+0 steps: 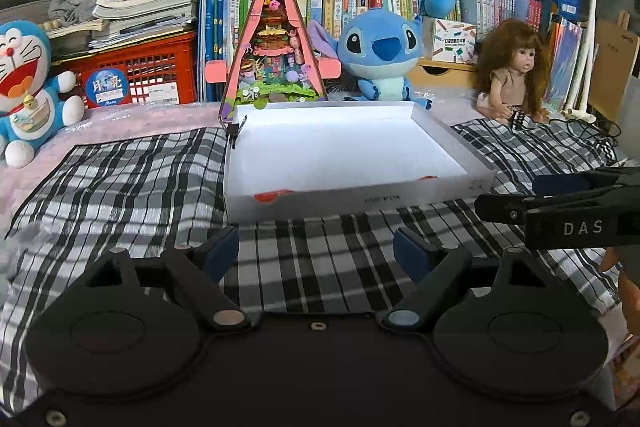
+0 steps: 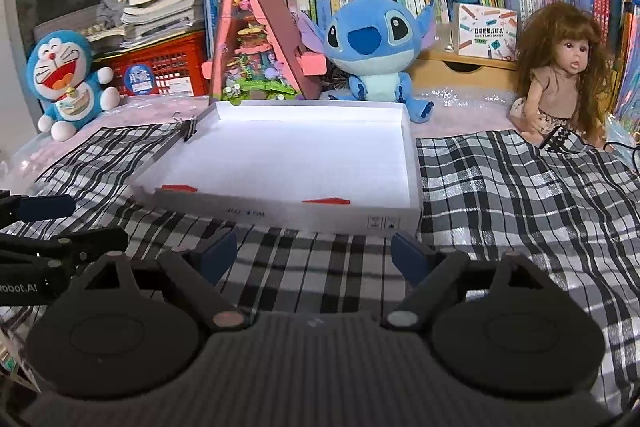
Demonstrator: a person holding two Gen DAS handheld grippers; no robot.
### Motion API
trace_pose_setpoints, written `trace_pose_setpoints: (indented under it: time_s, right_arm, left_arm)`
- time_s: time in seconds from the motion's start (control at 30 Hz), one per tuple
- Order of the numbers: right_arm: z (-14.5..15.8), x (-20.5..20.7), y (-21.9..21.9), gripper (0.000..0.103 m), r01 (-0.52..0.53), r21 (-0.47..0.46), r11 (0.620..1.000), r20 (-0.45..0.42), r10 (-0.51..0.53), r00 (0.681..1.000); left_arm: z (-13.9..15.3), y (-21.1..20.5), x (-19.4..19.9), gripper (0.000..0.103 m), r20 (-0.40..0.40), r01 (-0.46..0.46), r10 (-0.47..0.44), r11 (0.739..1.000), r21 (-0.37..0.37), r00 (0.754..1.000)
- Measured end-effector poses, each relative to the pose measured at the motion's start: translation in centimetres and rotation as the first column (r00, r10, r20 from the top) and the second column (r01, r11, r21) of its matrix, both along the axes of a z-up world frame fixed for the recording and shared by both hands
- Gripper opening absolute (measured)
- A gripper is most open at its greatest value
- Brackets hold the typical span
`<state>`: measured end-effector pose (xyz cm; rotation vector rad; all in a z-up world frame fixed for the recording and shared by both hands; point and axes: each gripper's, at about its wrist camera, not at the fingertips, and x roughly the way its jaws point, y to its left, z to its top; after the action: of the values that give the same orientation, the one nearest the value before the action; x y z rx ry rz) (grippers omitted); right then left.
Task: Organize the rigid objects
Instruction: 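Move both grippers back over the table toward the brown balls and black caps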
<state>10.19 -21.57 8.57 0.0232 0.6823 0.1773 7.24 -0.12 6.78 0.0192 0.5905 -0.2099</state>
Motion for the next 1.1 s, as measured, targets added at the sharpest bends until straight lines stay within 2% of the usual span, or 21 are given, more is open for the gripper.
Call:
trace_pose_setpoints:
  time_s: [0.2,0.43,0.57,0.73,0.83,1.0,1.1]
  right_arm:
    - [0.1,-2.8,0.0,0.096,-0.027,-0.016,1.000,0.066,0.028,0.997]
    - [-0.5,-5.3,0.3,0.098,-0.053,-0.036,0.998,0.112,0.056,0.992]
    - [-1.0,-6.4,0.4,0.099,-0.051,-0.042,0.998,0.136,0.056,0.989]
    - [-1.6,-7.8,0.5,0.099,-0.035,-0.052,0.998,0.164,0.043,0.986]
    - [-2.1,-8.7,0.5,0.099,-0.026,-0.071,0.997,0.174,0.038,0.984]
    - [-2.9,-9.7,0.2,0.099,-0.021,-0.092,0.996,0.172,0.036,0.984]
    - [-3.2,-10.2,0.0,0.099,-0.015,-0.105,0.994,0.170,0.032,0.985]
  left_arm:
    - [-0.7,0.4,-2.5,0.086,0.018,-0.004,0.004,1.000,-0.031,1.000]
    - [-2.0,0.5,-5.0,0.087,0.041,-0.008,0.009,1.000,-0.006,0.999]
    - [-2.8,0.9,-6.0,0.087,0.044,-0.028,0.028,1.000,0.001,0.999]
    - [-3.6,1.9,-7.1,0.087,0.041,-0.057,0.058,0.998,-0.028,0.997]
    - [-4.1,2.1,-7.7,0.087,0.043,-0.064,0.064,0.998,-0.014,0.997]
    - [-4.8,2.3,-8.6,0.084,0.042,-0.070,0.069,0.997,0.012,0.997]
    - [-5.1,2.5,-8.8,0.078,0.041,-0.077,0.076,0.997,0.016,0.996]
